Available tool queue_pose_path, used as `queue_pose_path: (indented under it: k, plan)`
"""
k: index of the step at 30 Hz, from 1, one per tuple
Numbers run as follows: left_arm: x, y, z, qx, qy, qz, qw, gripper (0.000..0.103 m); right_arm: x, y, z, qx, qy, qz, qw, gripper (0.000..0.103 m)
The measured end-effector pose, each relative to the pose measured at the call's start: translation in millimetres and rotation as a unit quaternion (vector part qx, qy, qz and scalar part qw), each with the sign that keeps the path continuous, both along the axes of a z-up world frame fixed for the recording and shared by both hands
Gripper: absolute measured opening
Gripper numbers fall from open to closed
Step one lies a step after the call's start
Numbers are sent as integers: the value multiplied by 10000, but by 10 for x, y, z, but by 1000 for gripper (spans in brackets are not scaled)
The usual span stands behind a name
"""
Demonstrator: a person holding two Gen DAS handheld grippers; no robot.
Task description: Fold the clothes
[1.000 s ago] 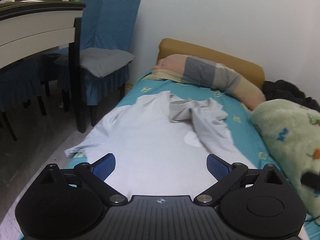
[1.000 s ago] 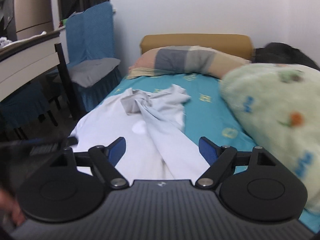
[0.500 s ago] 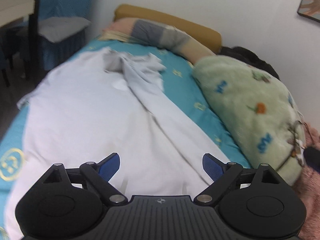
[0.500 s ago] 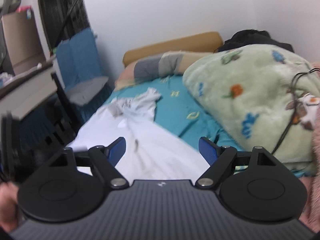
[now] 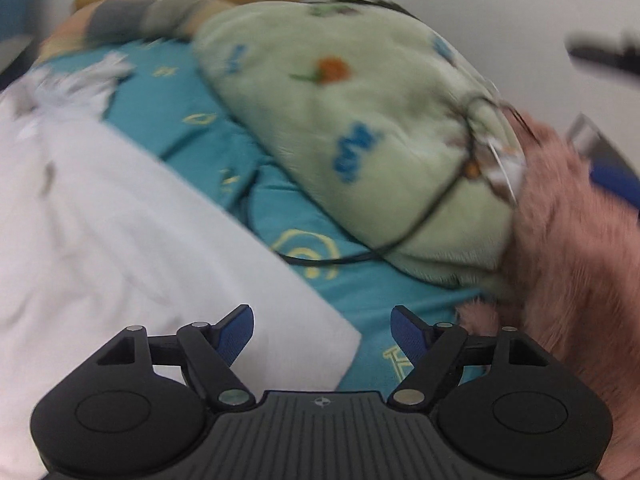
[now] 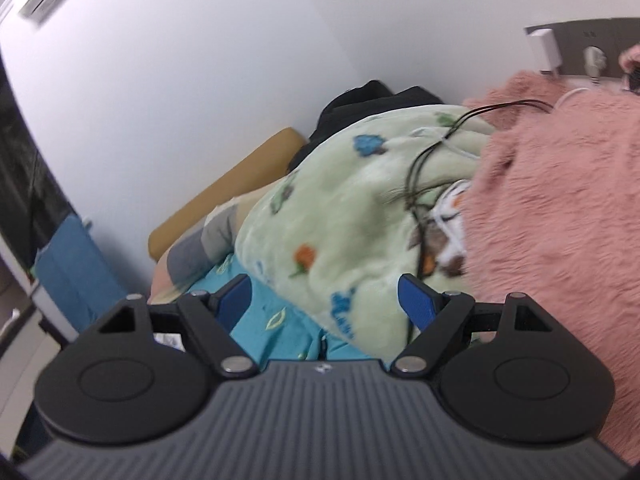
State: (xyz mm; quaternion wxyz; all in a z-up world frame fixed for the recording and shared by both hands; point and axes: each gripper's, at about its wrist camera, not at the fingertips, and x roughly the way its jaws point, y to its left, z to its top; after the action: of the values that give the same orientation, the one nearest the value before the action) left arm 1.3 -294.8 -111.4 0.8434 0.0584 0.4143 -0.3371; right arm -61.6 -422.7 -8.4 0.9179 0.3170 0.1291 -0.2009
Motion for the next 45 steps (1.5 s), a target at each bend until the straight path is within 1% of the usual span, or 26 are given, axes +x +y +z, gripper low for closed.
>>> queue_pose_path:
  k: [2, 3, 5, 7, 8, 9, 10, 12, 14, 16, 18, 19, 21, 24, 26, 29, 30, 31, 33, 35, 36, 37, 39, 42, 44, 45]
  plan:
    - [-53, -204, -198, 355, -262, -279, 9986, 75, -18, -57, -38, 10, 14, -83, 10000, 82]
    - [-59, -272, -300, 530, -338, -365, 9974, 68, -28, -85, -57, 15, 22, -124, 9999, 82]
    - [-48, -349, -475, 828, -412, -420, 9948, 49, -29, -136, -106, 35, 69, -204, 9998, 82]
    - [4, -295, -556, 938, -359, -276, 9946, 11, -2, -170, -169, 68, 156, -259, 9995, 82]
    - [35, -233, -558, 909, -320, -180, 9952, 6, 14, -180, -201, 85, 193, -271, 9994, 82]
    - [72, -128, -509, 793, -250, -110, 9965, 5, 38, -185, -233, 90, 247, -269, 9993, 82]
    - [101, -20, -427, 665, -205, -44, 9976, 5, 58, -183, -259, 86, 284, -252, 9992, 82]
    - [135, 276, -159, 216, -67, 133, 9997, 4, 83, -167, -278, 47, 227, -160, 9996, 82]
    - [137, 632, 126, -292, 91, 338, 9990, 4, 82, -66, -204, -281, 151, -125, 9994, 82]
    - [95, 1070, 401, -780, 238, 622, 9947, 4, 87, 69, -120, -679, 30, 20, 9977, 82]
    - [14, 1538, 566, -1128, 454, 993, 9876, 5, 136, 200, -86, -829, -67, 340, 9960, 82]
    - [-33, 1769, 619, -1222, 541, 1181, 9840, 5, 182, 253, -90, -806, -75, 547, 9952, 82]
    - [-116, 2163, 640, -1197, 681, 1578, 9778, 5, 304, 386, -138, -718, 73, 1032, 9920, 82]
    - [-120, 2548, 468, -1025, 1339, 2082, 9634, 5, 485, 666, -244, -767, 529, 1687, 9813, 82]
    - [-65, 2709, 329, -1106, 1708, 2252, 9528, 8, 591, 872, -344, -838, 846, 2029, 9719, 81]
    - [35, 2883, 151, -1371, 2253, 2449, 9330, 34, 713, 1109, -537, -678, 1206, 2392, 9611, 81]
    - [72, 2890, 124, -1381, 2261, 2485, 9317, 49, 732, 1162, -593, -561, 1265, 2483, 9587, 81]
    - [109, 2885, 104, -1372, 2230, 2514, 9318, 58, 746, 1203, -639, -472, 1293, 2556, 9569, 81]
    - [185, 2881, 59, -1324, 2135, 2591, 9326, 60, 752, 1288, -682, -487, 1295, 2606, 9555, 81]
    - [260, 2823, -6, -1160, 2018, 2608, 9369, 57, 744, 1353, -681, -647, 1242, 2613, 9551, 81]
    - [297, 2790, -39, -1074, 1960, 2611, 9391, 49, 748, 1378, -677, -716, 1215, 2599, 9553, 81]
    - [335, 2758, -72, -988, 1902, 2615, 9411, 29, 758, 1386, -671, -751, 1185, 2575, 9560, 81]
    - [338, 2639, -125, -681, 1803, 2526, 9482, 7, 767, 1370, -668, -727, 1132, 2514, 9585, 81]
    - [318, 2609, -72, -542, 1702, 2486, 9520, 9, 747, 1307, -677, -574, 1043, 2419, 9630, 81]
    - [317, 2618, 57, -511, 1626, 2462, 9541, 25, 735, 1276, -687, -504, 986, 2364, 9653, 81]
    - [320, 2632, 146, -477, 1551, 2454, 9557, 47, 725, 1261, -689, -481, 948, 2320, 9669, 81]
